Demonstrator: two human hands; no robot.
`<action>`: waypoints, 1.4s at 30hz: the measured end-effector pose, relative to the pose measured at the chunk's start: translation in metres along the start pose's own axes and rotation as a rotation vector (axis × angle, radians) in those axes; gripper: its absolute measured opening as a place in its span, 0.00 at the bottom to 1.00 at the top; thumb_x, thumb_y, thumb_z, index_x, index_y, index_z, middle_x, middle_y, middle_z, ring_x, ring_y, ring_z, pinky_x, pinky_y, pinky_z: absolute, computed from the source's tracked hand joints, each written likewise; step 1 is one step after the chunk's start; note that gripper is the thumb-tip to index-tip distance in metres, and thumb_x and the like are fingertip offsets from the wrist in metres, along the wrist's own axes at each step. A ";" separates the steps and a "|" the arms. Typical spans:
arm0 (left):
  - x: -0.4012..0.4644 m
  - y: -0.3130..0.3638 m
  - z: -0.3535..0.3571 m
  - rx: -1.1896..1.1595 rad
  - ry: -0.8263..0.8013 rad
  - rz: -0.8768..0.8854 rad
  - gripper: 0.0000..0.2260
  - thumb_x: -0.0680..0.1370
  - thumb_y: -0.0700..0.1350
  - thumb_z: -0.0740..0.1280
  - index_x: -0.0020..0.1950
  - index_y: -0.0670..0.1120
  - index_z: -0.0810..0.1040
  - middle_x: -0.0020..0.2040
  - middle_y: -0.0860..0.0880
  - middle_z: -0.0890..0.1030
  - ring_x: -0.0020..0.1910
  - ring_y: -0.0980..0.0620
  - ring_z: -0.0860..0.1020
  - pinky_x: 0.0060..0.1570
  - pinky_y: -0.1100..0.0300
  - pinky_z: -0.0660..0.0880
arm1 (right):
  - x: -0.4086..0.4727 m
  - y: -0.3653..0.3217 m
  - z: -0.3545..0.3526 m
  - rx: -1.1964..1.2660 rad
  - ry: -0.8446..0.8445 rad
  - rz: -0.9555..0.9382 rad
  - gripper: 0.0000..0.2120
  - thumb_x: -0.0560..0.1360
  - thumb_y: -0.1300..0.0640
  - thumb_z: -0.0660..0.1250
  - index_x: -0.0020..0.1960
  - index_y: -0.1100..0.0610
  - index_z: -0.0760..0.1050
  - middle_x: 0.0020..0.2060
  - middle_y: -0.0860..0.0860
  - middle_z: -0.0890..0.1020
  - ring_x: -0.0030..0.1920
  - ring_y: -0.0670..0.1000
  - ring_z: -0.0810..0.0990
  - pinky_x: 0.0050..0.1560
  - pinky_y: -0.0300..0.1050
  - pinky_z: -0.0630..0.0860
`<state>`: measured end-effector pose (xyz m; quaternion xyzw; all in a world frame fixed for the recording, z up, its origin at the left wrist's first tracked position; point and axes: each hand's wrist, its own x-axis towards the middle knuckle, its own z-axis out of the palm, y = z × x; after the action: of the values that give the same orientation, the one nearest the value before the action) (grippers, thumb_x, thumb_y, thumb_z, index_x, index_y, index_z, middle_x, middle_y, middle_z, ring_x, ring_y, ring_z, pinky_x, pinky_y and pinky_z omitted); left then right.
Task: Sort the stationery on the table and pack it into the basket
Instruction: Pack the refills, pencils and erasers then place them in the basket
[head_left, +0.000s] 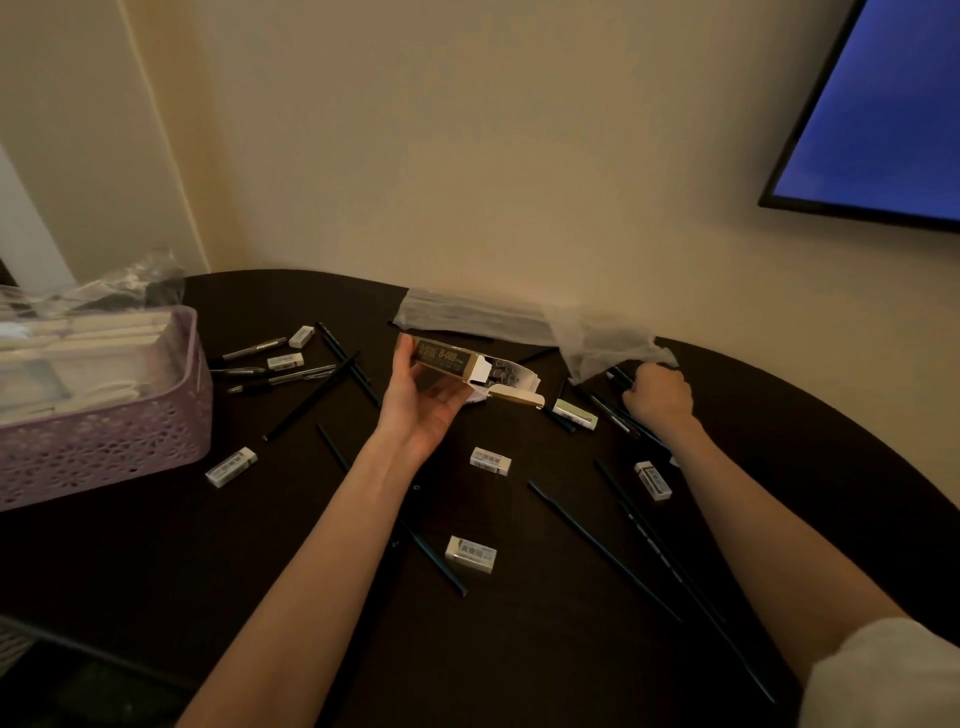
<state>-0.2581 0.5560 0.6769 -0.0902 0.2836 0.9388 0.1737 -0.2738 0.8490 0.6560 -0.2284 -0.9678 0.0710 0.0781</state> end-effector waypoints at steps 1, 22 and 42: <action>-0.001 -0.001 0.001 -0.011 -0.001 -0.002 0.18 0.79 0.56 0.64 0.60 0.43 0.72 0.60 0.37 0.76 0.57 0.41 0.80 0.52 0.48 0.79 | -0.001 -0.001 -0.002 -0.024 0.003 -0.021 0.09 0.75 0.61 0.66 0.38 0.58 0.69 0.45 0.59 0.79 0.51 0.61 0.78 0.50 0.53 0.75; 0.013 0.023 -0.020 -0.183 0.042 0.052 0.23 0.78 0.56 0.65 0.66 0.42 0.73 0.63 0.37 0.77 0.60 0.39 0.78 0.60 0.48 0.77 | -0.142 -0.112 -0.106 1.482 0.291 -0.767 0.04 0.80 0.67 0.59 0.53 0.61 0.67 0.43 0.58 0.78 0.34 0.55 0.80 0.31 0.45 0.78; 0.015 0.030 -0.026 -0.169 0.067 0.090 0.20 0.79 0.56 0.65 0.62 0.42 0.72 0.61 0.37 0.77 0.59 0.40 0.78 0.62 0.47 0.75 | -0.140 -0.128 -0.086 1.088 0.001 -0.709 0.10 0.71 0.66 0.73 0.48 0.53 0.79 0.44 0.45 0.83 0.46 0.42 0.83 0.48 0.34 0.79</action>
<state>-0.2814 0.5223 0.6660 -0.1230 0.2130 0.9626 0.1136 -0.1900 0.6811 0.7454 0.1773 -0.8102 0.5211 0.2017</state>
